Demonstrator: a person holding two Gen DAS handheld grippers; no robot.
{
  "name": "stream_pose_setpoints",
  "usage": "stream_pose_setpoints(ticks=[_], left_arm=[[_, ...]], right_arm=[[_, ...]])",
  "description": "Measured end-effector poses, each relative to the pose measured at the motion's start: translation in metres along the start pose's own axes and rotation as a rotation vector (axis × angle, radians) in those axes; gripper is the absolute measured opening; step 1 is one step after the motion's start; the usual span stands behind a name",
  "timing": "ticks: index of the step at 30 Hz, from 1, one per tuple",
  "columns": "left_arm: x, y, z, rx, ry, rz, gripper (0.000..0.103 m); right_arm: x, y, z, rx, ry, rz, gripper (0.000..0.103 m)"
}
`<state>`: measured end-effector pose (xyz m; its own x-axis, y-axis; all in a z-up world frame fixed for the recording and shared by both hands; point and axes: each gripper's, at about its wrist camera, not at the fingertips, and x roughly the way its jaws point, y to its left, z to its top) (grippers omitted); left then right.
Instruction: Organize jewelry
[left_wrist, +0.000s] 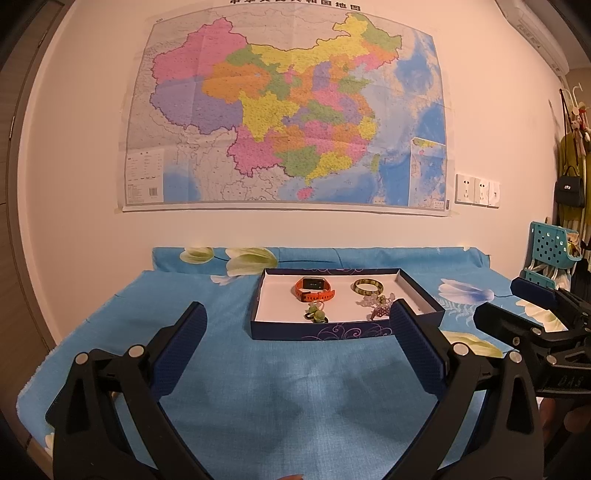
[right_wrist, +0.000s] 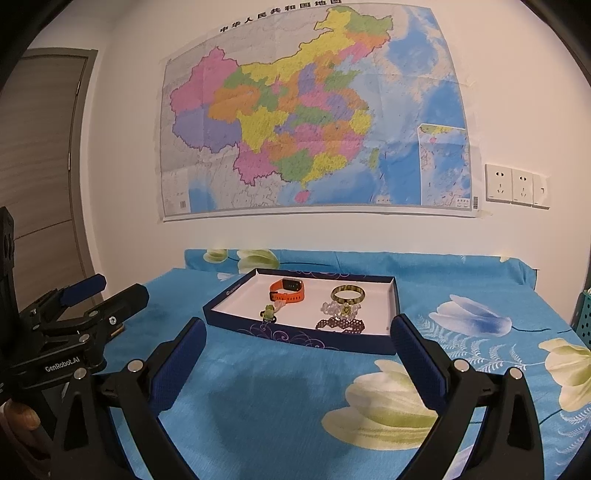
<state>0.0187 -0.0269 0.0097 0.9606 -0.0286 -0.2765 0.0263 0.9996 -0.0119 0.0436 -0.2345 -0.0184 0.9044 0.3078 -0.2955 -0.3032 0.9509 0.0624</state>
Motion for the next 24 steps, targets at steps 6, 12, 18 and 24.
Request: stream_pose_setpoints(ticks=[6, 12, 18, 24], left_arm=[[-0.0001, -0.0002, -0.0002, -0.002, -0.002, 0.000, 0.097], [0.0004, -0.0004, -0.0007, 0.000, 0.001, -0.002, 0.097], [0.0010, -0.0033, -0.0004, 0.002, -0.002, -0.003, 0.097], [0.0017, -0.0052, 0.0000, 0.001, -0.001, -0.004, 0.097]], right_arm=[[-0.0003, -0.0001, -0.0005, 0.003, -0.005, 0.001, 0.097], [0.0011, -0.0003, -0.0011, 0.003, -0.003, 0.002, 0.097], [0.0016, -0.0008, -0.0023, 0.008, -0.009, 0.000, 0.097], [0.0008, -0.0017, -0.0022, 0.005, -0.010, -0.002, 0.097]])
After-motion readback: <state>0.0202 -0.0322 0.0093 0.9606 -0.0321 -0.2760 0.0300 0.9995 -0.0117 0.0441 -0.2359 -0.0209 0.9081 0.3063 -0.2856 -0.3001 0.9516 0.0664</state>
